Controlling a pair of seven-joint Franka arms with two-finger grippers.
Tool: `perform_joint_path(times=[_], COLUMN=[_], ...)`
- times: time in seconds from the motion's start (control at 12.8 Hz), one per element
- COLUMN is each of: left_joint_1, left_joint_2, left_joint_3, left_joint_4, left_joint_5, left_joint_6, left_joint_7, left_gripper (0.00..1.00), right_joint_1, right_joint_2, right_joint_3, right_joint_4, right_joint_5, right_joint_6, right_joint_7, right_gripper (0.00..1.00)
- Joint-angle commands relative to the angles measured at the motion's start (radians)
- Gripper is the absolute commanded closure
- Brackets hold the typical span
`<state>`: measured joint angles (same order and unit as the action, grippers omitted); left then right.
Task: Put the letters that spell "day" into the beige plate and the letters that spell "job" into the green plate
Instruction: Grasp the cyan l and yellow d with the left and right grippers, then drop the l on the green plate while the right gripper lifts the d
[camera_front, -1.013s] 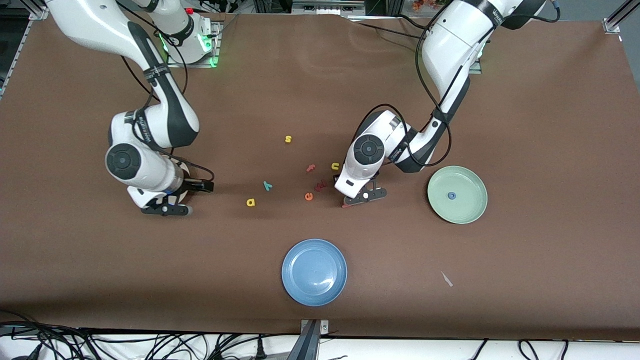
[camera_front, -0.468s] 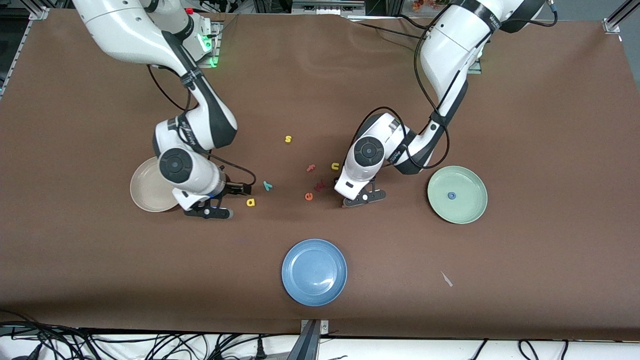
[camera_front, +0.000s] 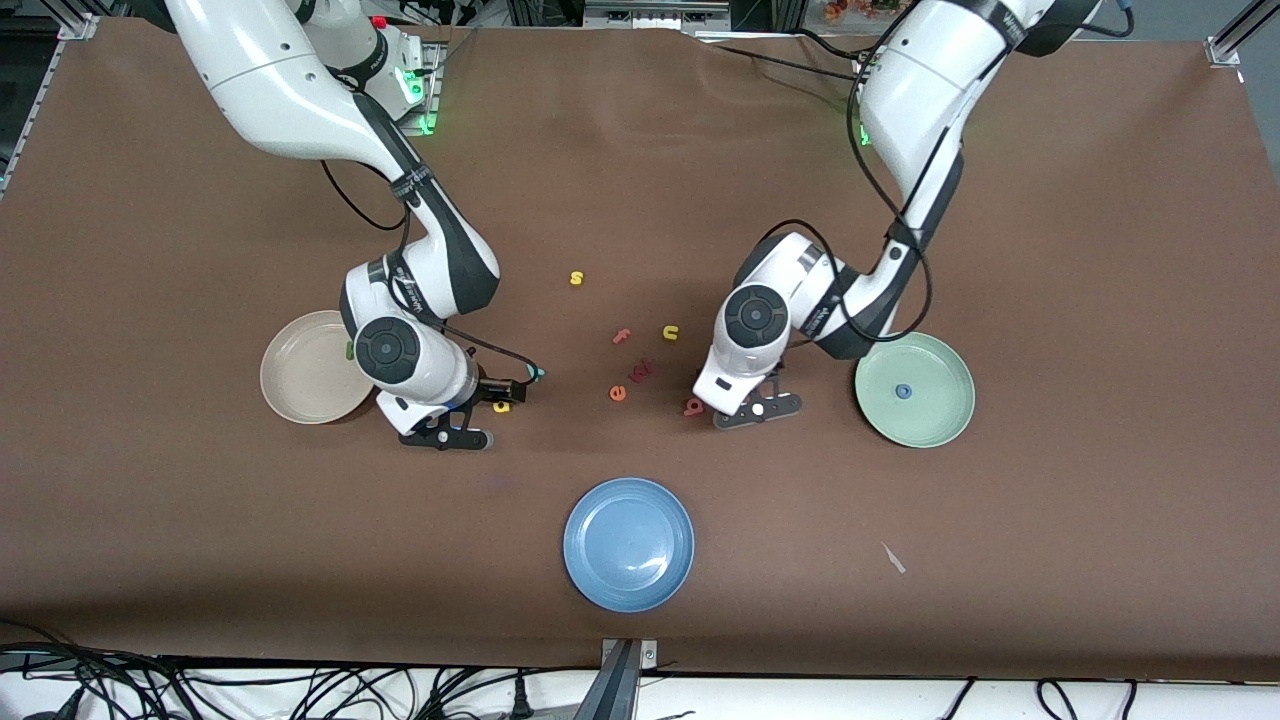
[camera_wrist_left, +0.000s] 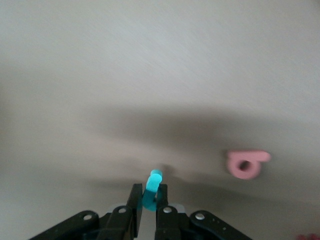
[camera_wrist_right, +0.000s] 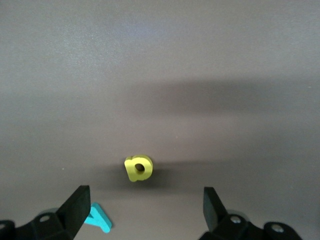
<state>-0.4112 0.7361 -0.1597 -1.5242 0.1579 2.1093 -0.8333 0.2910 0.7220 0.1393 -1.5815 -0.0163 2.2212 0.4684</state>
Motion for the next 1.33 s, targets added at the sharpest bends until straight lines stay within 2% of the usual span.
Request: perform_joint_path(times=[0.0,0.23,0.31,0.55,0.62,0.7,1.09,1.25], left_joint_1=[0.072,0.211,0.248,0.295,0.295,0.296,0.276,0.252], left_joint_2=[-0.084,-0.133,-0.136,-0.118,-0.103,-0.098,-0.104,-0.089], left_joint_3=[0.002,0.0,-0.001,0.0,0.0,0.0,-0.012,-0.053], left_joint_4=[-0.017,-0.024,-0.024,-0.05,-0.048,-0.048,-0.027,-0.001], left_joint_5=[0.026,0.026,0.025,0.026,0.026,0.025,0.005,-0.03], left_joint_6=[-0.125,-0.224,-0.268,-0.287,-0.287,-0.287,-0.287,-0.278], left_joint_7=[0.165,0.4,0.439,0.447,0.447,0.444,0.431,0.418], left_gripper=[1.0,1.0,1.0,1.0,0.67,0.01,0.0,0.0], right_joint_1=[0.017,0.025,0.025,0.023,0.022,0.022,0.022,0.022], right_joint_2=[0.045,0.063,0.066,0.07,0.071,0.071,0.096,0.1], right_joint_3=[-0.001,-0.001,-0.001,-0.001,-0.003,-0.003,-0.003,-0.003], right_joint_4=[0.032,0.032,0.032,0.034,0.034,0.034,0.064,0.066], right_joint_5=[-0.013,-0.036,-0.039,-0.04,-0.04,-0.04,-0.039,-0.039], right_joint_6=[0.008,0.025,0.026,0.026,0.026,0.026,0.037,0.038], right_joint_7=[-0.01,-0.01,-0.01,-0.022,-0.028,-0.03,-0.028,-0.028], right_gripper=[0.01,0.11,0.17,0.23,0.26,0.3,0.43,0.5])
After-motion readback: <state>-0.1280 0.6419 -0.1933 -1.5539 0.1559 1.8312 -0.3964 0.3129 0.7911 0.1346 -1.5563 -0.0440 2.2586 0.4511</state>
